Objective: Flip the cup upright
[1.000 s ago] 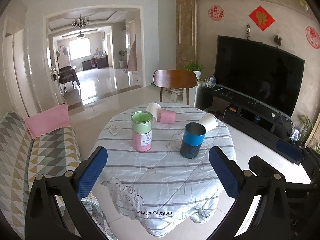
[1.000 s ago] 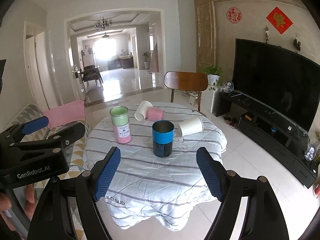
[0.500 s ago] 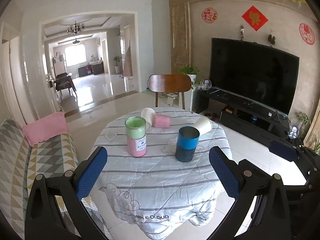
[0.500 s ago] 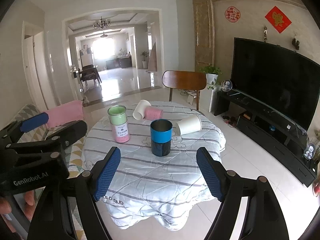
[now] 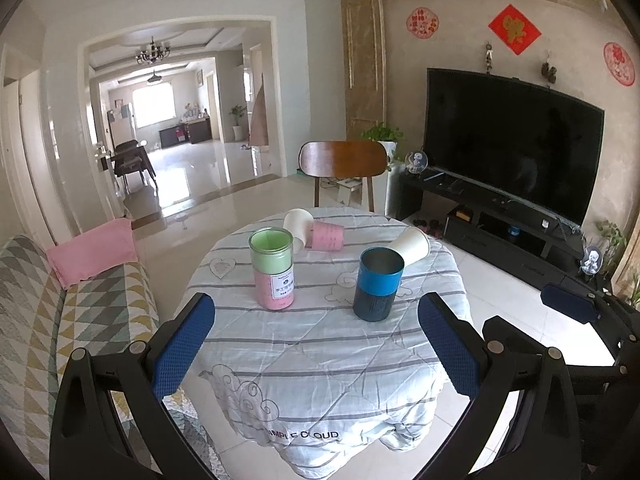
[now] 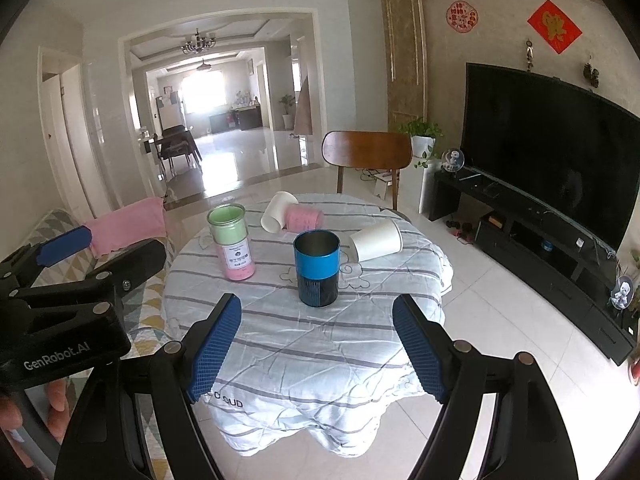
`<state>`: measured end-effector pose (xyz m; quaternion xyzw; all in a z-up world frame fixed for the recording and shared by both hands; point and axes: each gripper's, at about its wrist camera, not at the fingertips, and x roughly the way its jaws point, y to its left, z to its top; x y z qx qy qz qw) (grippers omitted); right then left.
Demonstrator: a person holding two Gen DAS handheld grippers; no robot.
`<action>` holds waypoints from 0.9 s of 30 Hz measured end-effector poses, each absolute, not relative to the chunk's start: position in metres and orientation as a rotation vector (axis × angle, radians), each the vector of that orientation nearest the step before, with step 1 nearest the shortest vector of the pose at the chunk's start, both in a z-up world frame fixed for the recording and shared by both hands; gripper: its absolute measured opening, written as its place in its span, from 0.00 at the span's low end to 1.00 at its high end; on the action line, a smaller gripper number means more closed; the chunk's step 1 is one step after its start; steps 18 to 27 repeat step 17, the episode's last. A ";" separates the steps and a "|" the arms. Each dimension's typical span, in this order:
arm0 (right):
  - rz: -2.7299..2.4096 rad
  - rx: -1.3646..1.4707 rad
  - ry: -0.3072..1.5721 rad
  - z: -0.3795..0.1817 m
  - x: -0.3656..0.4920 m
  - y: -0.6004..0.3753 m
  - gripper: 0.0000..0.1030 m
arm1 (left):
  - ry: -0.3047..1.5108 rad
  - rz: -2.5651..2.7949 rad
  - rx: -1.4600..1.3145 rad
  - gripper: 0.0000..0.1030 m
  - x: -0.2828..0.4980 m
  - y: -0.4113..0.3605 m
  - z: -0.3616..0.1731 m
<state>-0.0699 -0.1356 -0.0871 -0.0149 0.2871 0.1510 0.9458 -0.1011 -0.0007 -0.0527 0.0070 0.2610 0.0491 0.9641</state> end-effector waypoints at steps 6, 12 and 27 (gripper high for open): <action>0.316 -0.027 0.602 -0.092 -0.062 -0.138 0.77 | 0.543 0.107 0.014 1.00 -0.091 -0.003 -0.057; 0.328 -0.022 0.618 -0.093 -0.053 -0.139 0.77 | 0.548 0.120 0.016 1.00 -0.082 -0.004 -0.059; 0.344 -0.028 0.623 -0.092 -0.044 -0.139 0.77 | 0.551 0.135 0.007 1.00 -0.073 -0.004 -0.060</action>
